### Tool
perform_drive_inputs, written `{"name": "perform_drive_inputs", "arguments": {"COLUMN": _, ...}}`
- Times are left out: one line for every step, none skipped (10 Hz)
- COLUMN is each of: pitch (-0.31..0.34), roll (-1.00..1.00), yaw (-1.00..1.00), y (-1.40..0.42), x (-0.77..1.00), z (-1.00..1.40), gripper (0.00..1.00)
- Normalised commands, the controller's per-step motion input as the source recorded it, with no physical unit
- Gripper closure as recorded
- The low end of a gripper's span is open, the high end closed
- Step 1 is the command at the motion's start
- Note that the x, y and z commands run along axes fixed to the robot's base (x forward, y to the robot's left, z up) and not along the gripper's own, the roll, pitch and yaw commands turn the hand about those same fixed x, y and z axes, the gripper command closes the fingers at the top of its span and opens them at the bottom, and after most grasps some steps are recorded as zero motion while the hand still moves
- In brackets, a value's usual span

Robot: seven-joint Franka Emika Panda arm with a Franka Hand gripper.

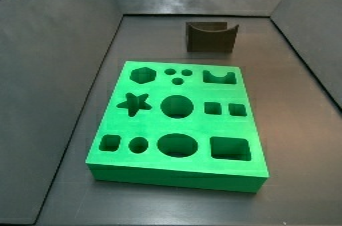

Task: Pick up the oval object. Move up. Place the oval object on the fixture. Regrasp the oval object. Move to above the board. Insert the oval object.
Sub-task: Move to above the board.

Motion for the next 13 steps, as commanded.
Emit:
{"name": "perform_drive_inputs", "arguments": {"pitch": 0.08, "roll": -1.0, "yaw": -0.16, "y": -1.0, "x": -0.57, "z": 0.11, "gripper": 1.0}}
{"name": "perform_drive_inputs", "arguments": {"pitch": 0.069, "roll": -1.0, "yaw": -0.16, "y": -1.0, "x": -0.58, "z": 0.11, "gripper": 1.0}}
{"name": "perform_drive_inputs", "arguments": {"pitch": 0.064, "roll": -1.0, "yaw": -0.15, "y": -1.0, "x": -0.61, "z": 0.11, "gripper": 1.0}}
{"name": "perform_drive_inputs", "arguments": {"pitch": 0.06, "roll": -1.0, "yaw": -0.15, "y": -1.0, "x": -0.62, "z": 0.1, "gripper": 1.0}}
{"name": "perform_drive_inputs", "arguments": {"pitch": 0.062, "roll": -1.0, "yaw": -0.15, "y": -1.0, "x": -0.63, "z": 0.11, "gripper": 1.0}}
{"name": "perform_drive_inputs", "arguments": {"pitch": 0.066, "roll": -1.0, "yaw": -0.15, "y": -1.0, "x": -0.64, "z": 0.11, "gripper": 1.0}}
{"name": "perform_drive_inputs", "arguments": {"pitch": 0.069, "roll": -1.0, "yaw": -0.14, "y": -1.0, "x": -0.67, "z": 0.11, "gripper": 1.0}}
{"name": "perform_drive_inputs", "arguments": {"pitch": 0.068, "roll": -1.0, "yaw": -0.13, "y": -1.0, "x": -0.7, "z": 0.11, "gripper": 1.0}}
{"name": "perform_drive_inputs", "arguments": {"pitch": 0.064, "roll": -1.0, "yaw": -0.13, "y": -1.0, "x": -0.73, "z": 0.12, "gripper": 1.0}}
{"name": "perform_drive_inputs", "arguments": {"pitch": 0.053, "roll": -1.0, "yaw": -0.11, "y": -0.74, "x": -0.59, "z": 0.09, "gripper": 1.0}}
{"name": "perform_drive_inputs", "arguments": {"pitch": 0.041, "roll": -1.0, "yaw": -0.1, "y": -0.46, "x": -0.41, "z": 0.05, "gripper": 1.0}}
{"name": "perform_drive_inputs", "arguments": {"pitch": 0.028, "roll": -0.94, "yaw": -0.09, "y": -0.3, "x": -0.31, "z": 0.03, "gripper": 1.0}}
{"name": "perform_drive_inputs", "arguments": {"pitch": 0.006, "roll": -0.64, "yaw": -0.05, "y": -0.12, "x": -0.17, "z": 0.02, "gripper": 1.0}}
